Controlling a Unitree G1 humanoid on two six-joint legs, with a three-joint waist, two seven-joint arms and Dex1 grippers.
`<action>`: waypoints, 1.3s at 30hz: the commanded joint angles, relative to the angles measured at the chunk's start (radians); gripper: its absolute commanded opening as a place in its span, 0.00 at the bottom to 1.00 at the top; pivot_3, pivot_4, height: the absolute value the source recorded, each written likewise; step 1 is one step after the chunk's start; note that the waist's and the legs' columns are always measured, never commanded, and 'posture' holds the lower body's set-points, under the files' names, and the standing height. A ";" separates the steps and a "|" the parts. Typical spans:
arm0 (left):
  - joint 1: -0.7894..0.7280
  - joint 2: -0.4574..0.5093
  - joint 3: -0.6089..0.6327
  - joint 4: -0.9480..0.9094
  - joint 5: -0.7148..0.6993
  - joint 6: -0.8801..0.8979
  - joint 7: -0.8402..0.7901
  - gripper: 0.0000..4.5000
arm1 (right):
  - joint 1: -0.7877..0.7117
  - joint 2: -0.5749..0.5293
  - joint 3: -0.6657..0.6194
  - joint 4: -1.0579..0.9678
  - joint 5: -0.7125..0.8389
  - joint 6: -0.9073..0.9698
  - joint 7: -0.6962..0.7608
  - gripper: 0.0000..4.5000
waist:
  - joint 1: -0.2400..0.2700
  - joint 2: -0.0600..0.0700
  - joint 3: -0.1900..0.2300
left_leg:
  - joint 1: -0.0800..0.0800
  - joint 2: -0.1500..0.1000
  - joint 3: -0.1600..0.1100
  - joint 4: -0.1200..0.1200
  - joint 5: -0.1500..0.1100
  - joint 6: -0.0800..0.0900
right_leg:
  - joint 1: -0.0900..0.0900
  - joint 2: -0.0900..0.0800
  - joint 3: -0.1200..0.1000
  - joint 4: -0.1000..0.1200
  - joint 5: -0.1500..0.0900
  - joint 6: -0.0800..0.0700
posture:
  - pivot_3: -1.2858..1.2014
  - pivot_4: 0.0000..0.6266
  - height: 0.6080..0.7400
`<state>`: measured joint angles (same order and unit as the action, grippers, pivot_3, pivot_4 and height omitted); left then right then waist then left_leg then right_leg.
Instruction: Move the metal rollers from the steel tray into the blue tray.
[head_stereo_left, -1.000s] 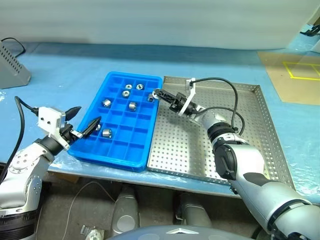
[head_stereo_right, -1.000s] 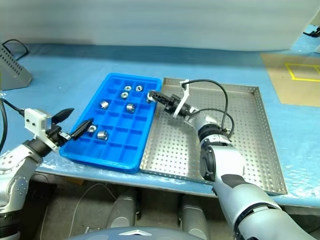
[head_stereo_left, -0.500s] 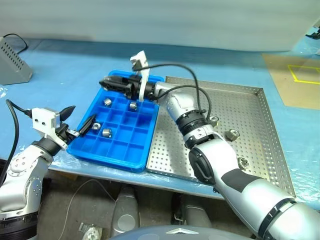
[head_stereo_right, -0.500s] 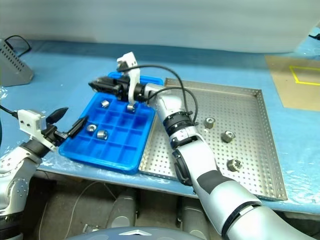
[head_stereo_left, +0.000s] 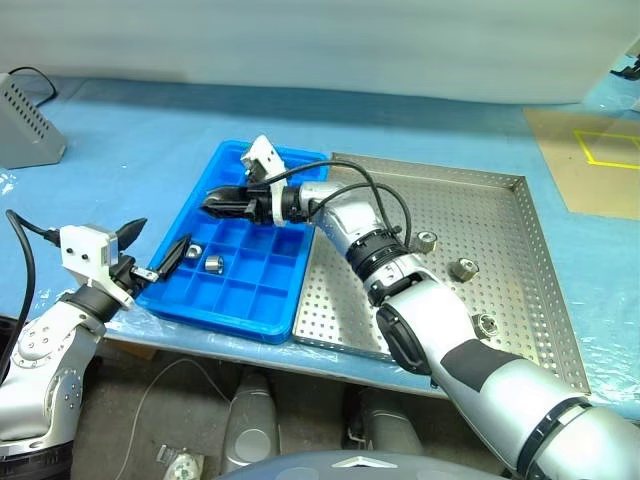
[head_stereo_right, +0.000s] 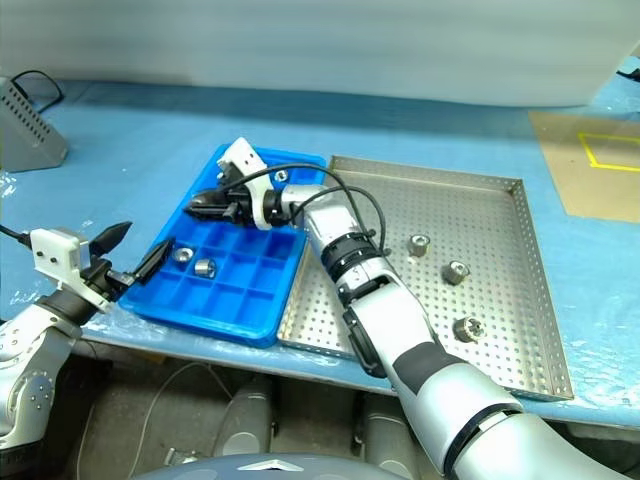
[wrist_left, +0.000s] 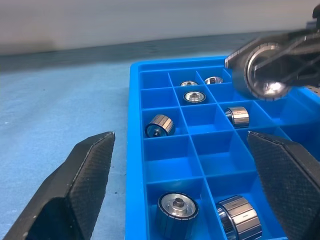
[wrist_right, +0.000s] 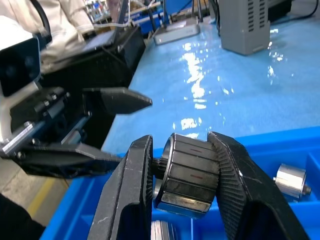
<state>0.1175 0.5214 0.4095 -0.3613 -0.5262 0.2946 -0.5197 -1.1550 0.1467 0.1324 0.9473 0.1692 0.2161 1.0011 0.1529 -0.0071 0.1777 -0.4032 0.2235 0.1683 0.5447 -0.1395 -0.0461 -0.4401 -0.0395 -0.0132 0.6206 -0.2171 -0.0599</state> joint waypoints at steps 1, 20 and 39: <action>-0.006 0.012 0.029 -0.030 -0.010 -0.012 -0.004 0.99 | 0.015 -0.001 0.005 -0.002 -0.017 -0.027 0.009 0.28 | 0.000 0.000 0.000 | 0.000 0.000 0.000 0.000 0.000 0.000 | 0.000 0.000 0.000 0.000 0.000 0.000 | 0.64 0.24 1.00; -0.086 0.015 -0.026 0.050 0.014 -0.023 -0.054 0.99 | 0.089 -0.099 0.038 -0.044 -0.077 -0.032 0.060 0.28 | -0.002 0.000 0.000 | 0.001 0.000 0.000 0.002 0.001 -0.001 | 0.001 0.000 -0.001 0.003 0.000 -0.001 | 0.61 0.24 1.00; -0.143 -0.005 -0.089 0.091 0.025 -0.037 -0.087 1.00 | 0.139 -0.097 0.020 -0.131 -0.064 0.002 0.012 0.99 | -0.005 0.000 0.000 | 0.002 0.000 -0.001 0.004 0.001 -0.001 | 0.002 0.000 -0.001 0.004 0.001 -0.001 | 0.59 0.24 1.00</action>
<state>-0.0082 0.5161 0.3259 -0.2630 -0.5025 0.2784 -0.5977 -1.0081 0.0480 0.1717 0.8667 0.0821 0.2249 1.0210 0.1482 -0.0072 0.1776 -0.4016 0.2237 0.1673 0.5488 -0.1385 -0.0471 -0.4378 -0.0395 -0.0145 0.6249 -0.2166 -0.0611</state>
